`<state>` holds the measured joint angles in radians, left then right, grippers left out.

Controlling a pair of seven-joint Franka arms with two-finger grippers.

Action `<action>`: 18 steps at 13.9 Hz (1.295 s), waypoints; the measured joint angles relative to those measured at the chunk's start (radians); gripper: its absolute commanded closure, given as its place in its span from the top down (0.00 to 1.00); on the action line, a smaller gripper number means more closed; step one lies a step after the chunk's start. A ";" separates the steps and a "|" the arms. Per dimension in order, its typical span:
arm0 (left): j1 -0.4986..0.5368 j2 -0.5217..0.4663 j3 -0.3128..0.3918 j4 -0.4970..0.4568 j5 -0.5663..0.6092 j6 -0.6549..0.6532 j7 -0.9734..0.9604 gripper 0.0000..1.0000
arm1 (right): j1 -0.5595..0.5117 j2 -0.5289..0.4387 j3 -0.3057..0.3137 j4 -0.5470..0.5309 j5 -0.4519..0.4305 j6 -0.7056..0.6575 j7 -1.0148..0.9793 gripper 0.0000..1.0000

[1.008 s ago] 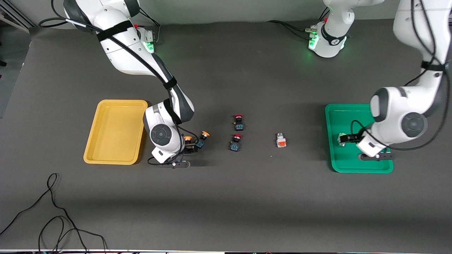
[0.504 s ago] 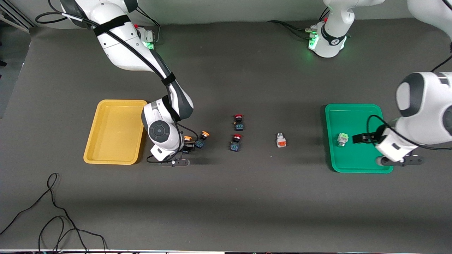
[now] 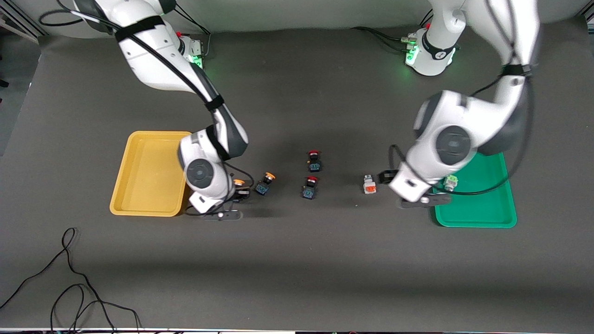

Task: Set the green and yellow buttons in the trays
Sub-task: 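Place the blue button in the yellow tray while the left gripper grasps another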

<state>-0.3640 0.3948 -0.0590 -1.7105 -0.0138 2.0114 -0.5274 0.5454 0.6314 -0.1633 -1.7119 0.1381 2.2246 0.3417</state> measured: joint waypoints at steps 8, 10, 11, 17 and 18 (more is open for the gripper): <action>-0.050 0.198 0.005 -0.117 0.000 0.352 -0.067 0.94 | -0.196 -0.334 -0.101 -0.134 -0.001 -0.276 -0.406 0.00; -0.050 0.200 0.006 -0.119 0.000 0.355 -0.070 0.89 | -0.197 -0.369 -0.165 -0.237 -0.001 -0.217 -0.516 0.00; -0.050 0.201 0.006 -0.120 0.000 0.355 -0.077 0.84 | -0.198 -0.374 -0.189 -0.297 -0.001 -0.151 -0.562 0.00; -0.057 0.214 0.006 -0.126 0.000 0.355 -0.120 0.33 | -0.191 -0.350 -0.221 -0.594 0.047 0.235 -0.638 0.00; -0.057 0.213 0.007 -0.125 0.000 0.355 -0.121 0.32 | -0.186 -0.343 -0.221 -0.599 0.083 0.243 -0.641 0.00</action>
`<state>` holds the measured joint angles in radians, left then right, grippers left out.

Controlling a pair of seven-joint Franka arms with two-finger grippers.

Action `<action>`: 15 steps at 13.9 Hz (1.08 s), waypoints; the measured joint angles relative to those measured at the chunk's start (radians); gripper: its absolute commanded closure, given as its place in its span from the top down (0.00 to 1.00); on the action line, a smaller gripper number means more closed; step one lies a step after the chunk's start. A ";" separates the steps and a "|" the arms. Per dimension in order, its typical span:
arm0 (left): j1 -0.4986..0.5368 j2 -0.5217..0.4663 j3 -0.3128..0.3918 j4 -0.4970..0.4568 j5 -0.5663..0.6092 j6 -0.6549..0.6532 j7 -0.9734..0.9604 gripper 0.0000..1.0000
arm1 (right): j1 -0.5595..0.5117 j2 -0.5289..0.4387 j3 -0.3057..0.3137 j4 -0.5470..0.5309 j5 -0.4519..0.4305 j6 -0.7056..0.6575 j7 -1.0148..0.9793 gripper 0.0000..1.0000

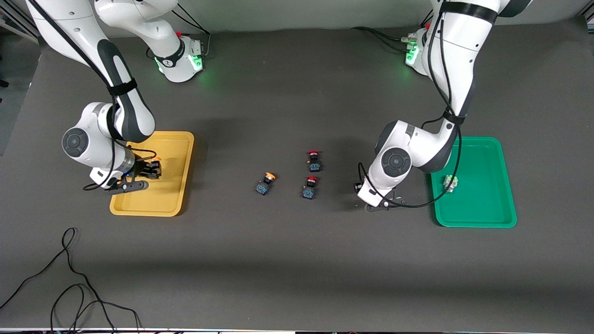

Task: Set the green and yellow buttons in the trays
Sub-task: 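Place the blue button in the yellow tray while the left gripper grasps another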

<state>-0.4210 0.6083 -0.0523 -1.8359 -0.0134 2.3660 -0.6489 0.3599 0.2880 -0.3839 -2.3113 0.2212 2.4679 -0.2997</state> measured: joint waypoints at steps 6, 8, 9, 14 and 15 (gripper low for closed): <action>0.020 -0.112 0.014 0.086 -0.008 -0.208 -0.003 0.27 | 0.056 0.073 0.002 -0.002 0.032 0.085 -0.001 0.99; 0.047 -0.212 0.017 0.121 -0.036 -0.346 0.019 0.27 | 0.056 0.079 0.002 0.001 0.034 0.086 -0.001 1.00; 0.073 -0.261 0.019 0.124 -0.059 -0.410 0.069 0.27 | 0.056 0.076 0.001 0.005 0.036 0.082 -0.001 1.00; 0.374 -0.376 0.036 0.108 -0.065 -0.613 0.486 0.26 | 0.053 -0.025 -0.010 0.080 0.055 -0.115 0.033 1.00; 0.435 -0.375 0.037 0.097 -0.041 -0.608 0.565 0.26 | 0.053 -0.047 -0.012 0.110 0.055 -0.172 0.061 1.00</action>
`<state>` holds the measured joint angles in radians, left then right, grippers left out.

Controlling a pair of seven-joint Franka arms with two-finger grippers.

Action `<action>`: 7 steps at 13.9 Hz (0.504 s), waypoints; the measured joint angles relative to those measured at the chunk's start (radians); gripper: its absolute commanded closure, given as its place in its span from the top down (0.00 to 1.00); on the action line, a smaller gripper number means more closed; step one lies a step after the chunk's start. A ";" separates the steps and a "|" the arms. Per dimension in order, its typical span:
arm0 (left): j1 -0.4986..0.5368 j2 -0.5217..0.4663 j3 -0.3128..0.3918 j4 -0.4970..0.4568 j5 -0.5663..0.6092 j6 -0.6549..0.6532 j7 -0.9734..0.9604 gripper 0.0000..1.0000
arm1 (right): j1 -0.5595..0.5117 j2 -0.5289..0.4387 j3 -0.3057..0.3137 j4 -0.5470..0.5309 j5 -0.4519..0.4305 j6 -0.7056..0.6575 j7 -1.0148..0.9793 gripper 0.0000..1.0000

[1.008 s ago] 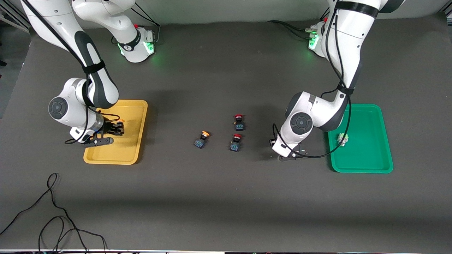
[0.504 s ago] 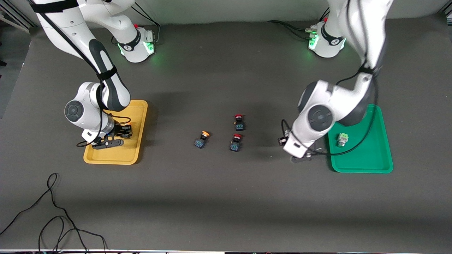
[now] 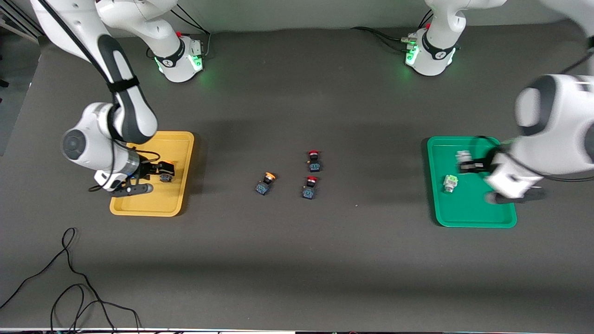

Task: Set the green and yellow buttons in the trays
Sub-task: 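Place the blue button in the yellow tray while the left gripper grasps another, then place the orange-top button in the green tray while the right gripper reaches another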

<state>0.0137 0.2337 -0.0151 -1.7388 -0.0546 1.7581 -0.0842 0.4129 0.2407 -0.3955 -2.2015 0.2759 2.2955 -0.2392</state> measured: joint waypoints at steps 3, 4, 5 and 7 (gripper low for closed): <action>0.109 0.018 0.001 -0.107 0.052 0.166 0.162 0.26 | 0.003 -0.023 0.019 0.113 0.001 -0.135 0.137 1.00; 0.129 0.031 0.001 -0.164 0.056 0.262 0.201 0.26 | 0.007 -0.023 0.040 0.146 0.001 -0.155 0.193 1.00; 0.147 0.049 0.000 -0.222 0.059 0.366 0.227 0.26 | 0.021 -0.019 0.060 0.173 0.001 -0.161 0.257 1.00; 0.171 0.099 0.000 -0.320 0.071 0.560 0.259 0.26 | 0.085 0.010 0.076 0.231 0.001 -0.162 0.400 1.00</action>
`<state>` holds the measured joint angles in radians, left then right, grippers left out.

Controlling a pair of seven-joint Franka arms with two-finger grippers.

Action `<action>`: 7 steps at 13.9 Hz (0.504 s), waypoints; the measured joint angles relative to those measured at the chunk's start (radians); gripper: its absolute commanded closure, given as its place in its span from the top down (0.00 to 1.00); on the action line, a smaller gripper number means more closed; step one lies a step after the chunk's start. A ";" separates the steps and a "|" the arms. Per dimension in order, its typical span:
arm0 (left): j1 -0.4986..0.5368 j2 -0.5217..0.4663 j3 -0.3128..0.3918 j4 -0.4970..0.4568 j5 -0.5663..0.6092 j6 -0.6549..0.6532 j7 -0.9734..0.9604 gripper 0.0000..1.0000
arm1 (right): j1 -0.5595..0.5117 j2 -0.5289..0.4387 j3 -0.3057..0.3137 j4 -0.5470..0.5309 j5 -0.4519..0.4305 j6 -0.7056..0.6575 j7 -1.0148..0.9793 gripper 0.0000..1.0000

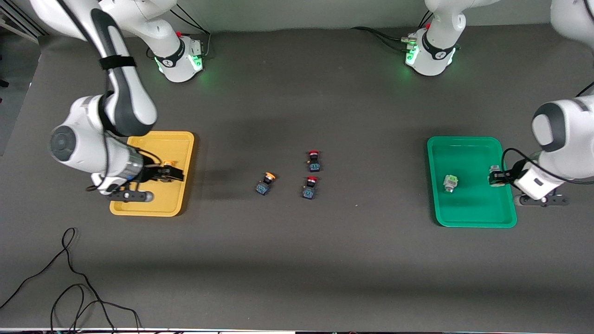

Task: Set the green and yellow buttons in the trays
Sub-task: 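Place the orange-top button in the green tray while the right gripper reaches another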

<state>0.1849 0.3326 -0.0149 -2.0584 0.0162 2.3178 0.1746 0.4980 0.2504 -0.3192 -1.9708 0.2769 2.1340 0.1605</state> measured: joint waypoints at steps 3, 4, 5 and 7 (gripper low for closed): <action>0.017 0.066 0.000 -0.070 0.012 0.165 0.017 0.96 | 0.108 0.104 0.006 0.125 0.000 0.001 0.186 1.00; 0.021 0.075 0.000 -0.071 0.013 0.171 0.026 1.00 | 0.135 0.151 0.007 0.176 0.000 0.001 0.233 1.00; 0.022 0.074 -0.001 -0.069 0.014 0.170 0.034 1.00 | 0.155 0.200 0.007 0.226 0.000 0.001 0.268 1.00; 0.023 0.059 -0.001 -0.048 0.014 0.120 0.045 1.00 | 0.181 0.297 0.009 0.310 0.013 0.001 0.312 1.00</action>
<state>0.2075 0.3913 -0.0161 -2.1063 0.0300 2.4382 0.2192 0.6791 0.5474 -0.3105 -1.6605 0.2898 2.1354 0.4727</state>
